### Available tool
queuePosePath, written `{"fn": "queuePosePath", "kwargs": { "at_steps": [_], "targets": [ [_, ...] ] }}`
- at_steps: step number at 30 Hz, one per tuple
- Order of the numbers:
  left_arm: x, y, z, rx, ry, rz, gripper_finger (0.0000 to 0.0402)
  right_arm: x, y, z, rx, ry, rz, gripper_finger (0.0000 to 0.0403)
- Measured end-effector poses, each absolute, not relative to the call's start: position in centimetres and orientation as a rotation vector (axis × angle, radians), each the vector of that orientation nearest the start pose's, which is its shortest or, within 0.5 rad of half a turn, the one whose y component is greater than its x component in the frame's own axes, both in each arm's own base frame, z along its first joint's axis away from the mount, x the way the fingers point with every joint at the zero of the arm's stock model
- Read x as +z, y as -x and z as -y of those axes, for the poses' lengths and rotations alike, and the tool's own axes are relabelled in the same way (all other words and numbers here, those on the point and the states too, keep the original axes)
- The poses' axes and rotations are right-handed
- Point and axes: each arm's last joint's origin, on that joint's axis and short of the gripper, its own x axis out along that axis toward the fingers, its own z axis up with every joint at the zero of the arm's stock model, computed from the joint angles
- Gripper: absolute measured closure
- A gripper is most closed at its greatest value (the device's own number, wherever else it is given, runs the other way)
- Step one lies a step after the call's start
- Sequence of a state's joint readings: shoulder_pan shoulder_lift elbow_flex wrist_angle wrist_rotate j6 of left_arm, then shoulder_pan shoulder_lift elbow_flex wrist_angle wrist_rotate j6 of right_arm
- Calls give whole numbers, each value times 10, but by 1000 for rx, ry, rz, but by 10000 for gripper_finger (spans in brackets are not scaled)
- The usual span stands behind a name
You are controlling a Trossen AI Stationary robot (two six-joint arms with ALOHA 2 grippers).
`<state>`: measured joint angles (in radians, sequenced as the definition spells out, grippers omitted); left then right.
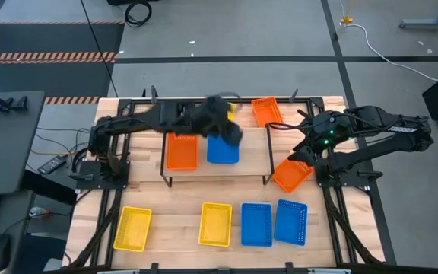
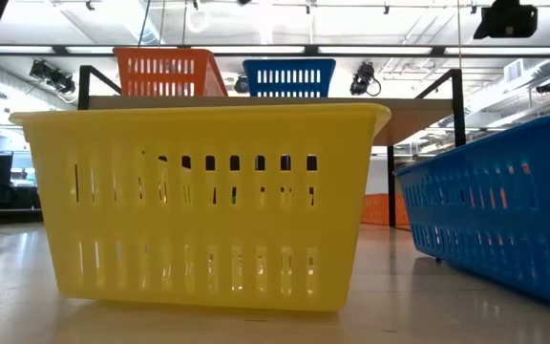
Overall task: Stack baskets on shelf by color
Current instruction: Put the left blue bin on the shelf
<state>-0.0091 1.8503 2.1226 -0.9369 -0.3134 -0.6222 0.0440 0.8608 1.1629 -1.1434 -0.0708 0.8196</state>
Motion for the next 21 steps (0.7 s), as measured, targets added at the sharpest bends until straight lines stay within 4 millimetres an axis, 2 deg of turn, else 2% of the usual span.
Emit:
{"fn": "queuePosePath", "kwargs": {
  "at_steps": [4, 10, 18, 21],
  "targets": [
    [411, -386, 18, 399, 279, -689, 333, 362, -127, -9, -192, -802, -861, 115],
    [390, -381, 27, 325, 99, -906, 318, 362, -126, -11, -145, -823, -882, 115],
    [375, -387, 32, 92, 3, -1020, 241, 363, -126, -11, -147, -841, -882, 115],
    [369, -390, 33, 55, -43, -1052, 208, 363, -126, -11, -148, -842, -882, 115]
  ]
}}
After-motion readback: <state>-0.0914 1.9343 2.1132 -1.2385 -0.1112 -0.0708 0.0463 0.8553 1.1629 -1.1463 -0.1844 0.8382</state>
